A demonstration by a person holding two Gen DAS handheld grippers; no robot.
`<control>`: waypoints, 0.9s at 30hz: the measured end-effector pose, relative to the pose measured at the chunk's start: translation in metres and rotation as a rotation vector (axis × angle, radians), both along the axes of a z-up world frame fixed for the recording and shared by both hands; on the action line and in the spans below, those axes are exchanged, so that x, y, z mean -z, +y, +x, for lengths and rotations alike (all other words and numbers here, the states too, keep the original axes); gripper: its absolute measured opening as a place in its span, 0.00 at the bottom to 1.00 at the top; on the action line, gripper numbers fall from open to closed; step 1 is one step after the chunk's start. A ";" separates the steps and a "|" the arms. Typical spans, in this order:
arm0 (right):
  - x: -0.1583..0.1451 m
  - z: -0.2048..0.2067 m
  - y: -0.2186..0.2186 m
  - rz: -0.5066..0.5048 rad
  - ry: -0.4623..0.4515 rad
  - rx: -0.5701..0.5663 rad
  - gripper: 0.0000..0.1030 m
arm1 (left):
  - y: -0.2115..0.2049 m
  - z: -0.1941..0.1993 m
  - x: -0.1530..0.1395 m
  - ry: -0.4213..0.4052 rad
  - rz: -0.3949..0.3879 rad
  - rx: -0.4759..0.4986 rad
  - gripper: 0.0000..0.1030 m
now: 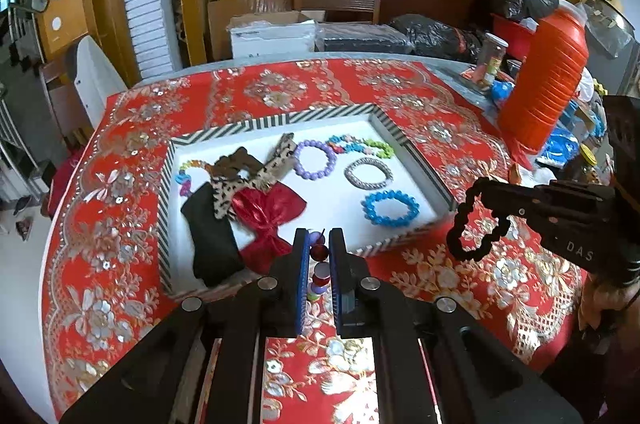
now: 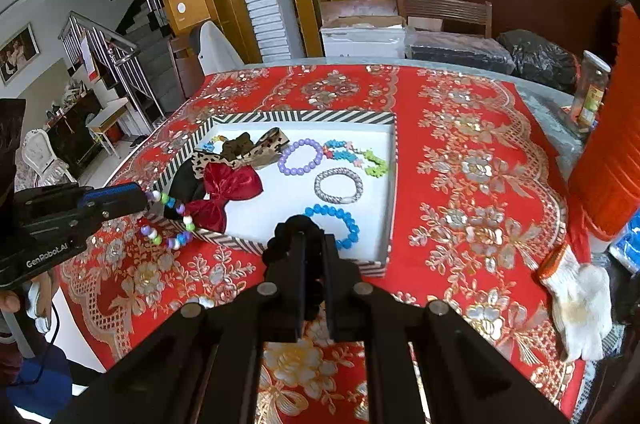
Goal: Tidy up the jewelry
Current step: 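Carry both bracelets into the tray and open both tools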
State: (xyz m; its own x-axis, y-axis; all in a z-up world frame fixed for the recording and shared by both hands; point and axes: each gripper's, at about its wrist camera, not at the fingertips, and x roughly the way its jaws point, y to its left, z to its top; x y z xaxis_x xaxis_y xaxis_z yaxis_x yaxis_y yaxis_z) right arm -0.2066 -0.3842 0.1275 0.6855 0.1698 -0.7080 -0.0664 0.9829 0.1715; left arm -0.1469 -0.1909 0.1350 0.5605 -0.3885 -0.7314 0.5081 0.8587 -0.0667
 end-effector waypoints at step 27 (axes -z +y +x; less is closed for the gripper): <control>0.041 0.102 0.025 0.113 0.113 -0.013 0.07 | -0.004 0.124 -0.009 0.009 0.029 -0.115 0.06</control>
